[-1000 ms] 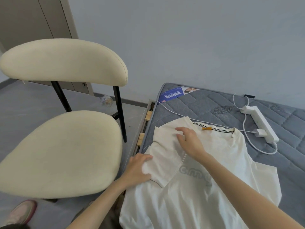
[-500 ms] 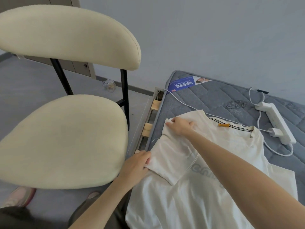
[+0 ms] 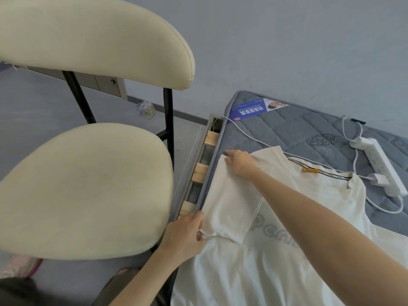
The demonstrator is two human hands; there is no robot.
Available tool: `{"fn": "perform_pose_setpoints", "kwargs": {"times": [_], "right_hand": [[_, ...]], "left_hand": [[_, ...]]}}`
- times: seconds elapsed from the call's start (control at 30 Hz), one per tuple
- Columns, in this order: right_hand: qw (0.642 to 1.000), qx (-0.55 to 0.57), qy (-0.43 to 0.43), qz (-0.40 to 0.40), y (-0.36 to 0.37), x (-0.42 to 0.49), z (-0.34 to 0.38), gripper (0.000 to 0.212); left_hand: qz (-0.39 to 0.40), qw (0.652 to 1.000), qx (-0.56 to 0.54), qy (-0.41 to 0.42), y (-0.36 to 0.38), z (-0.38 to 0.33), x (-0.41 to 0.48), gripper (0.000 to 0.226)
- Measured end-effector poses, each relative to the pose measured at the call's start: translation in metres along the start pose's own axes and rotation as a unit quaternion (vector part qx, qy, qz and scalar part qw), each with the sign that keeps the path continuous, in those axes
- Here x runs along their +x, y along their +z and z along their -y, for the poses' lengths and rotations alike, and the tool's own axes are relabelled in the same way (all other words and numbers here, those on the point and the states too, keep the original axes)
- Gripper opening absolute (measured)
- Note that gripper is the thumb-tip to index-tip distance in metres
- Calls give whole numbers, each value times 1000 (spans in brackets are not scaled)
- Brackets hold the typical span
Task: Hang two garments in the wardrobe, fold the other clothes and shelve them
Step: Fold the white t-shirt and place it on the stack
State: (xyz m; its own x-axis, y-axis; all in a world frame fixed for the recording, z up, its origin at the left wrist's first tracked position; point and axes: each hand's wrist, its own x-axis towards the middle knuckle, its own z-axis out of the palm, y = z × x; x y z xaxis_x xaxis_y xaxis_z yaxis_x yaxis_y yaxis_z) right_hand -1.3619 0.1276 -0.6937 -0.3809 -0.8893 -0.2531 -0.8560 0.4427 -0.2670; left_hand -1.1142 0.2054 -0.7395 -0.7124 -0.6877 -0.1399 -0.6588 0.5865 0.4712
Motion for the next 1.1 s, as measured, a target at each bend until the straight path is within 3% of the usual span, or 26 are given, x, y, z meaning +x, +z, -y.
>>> {"fn": "perform_pose_setpoints", "kwargs": {"times": [0.17,0.3,0.43,0.57,0.7,0.9,1.1], "right_hand": [[995,-40,-33,-82,-15,-15,-11,37],[991,-22,-47,-126,-35,-47,-28,33],[984,17,-42,-171,-54,-91,-61,35],[960,78,-11,-267,-64,-146,-110,32],[927,141,85,-336,-57,-205,-176,27],[886,198,264,-326,-26,-281,-268,33],[777,335,471,-250,-1,-310,-317,41]], "left_hand": [[-8,998,21,57,-7,-8,8,37],[52,993,8,104,-12,-33,10,47],[76,997,-15,-2,-17,-64,9,42],[12,1000,26,0,-27,-108,16,34],[10,998,18,60,-25,-159,27,42],[55,986,70,141,3,-234,37,51],[125,977,112,130,29,-278,51,55]]}}
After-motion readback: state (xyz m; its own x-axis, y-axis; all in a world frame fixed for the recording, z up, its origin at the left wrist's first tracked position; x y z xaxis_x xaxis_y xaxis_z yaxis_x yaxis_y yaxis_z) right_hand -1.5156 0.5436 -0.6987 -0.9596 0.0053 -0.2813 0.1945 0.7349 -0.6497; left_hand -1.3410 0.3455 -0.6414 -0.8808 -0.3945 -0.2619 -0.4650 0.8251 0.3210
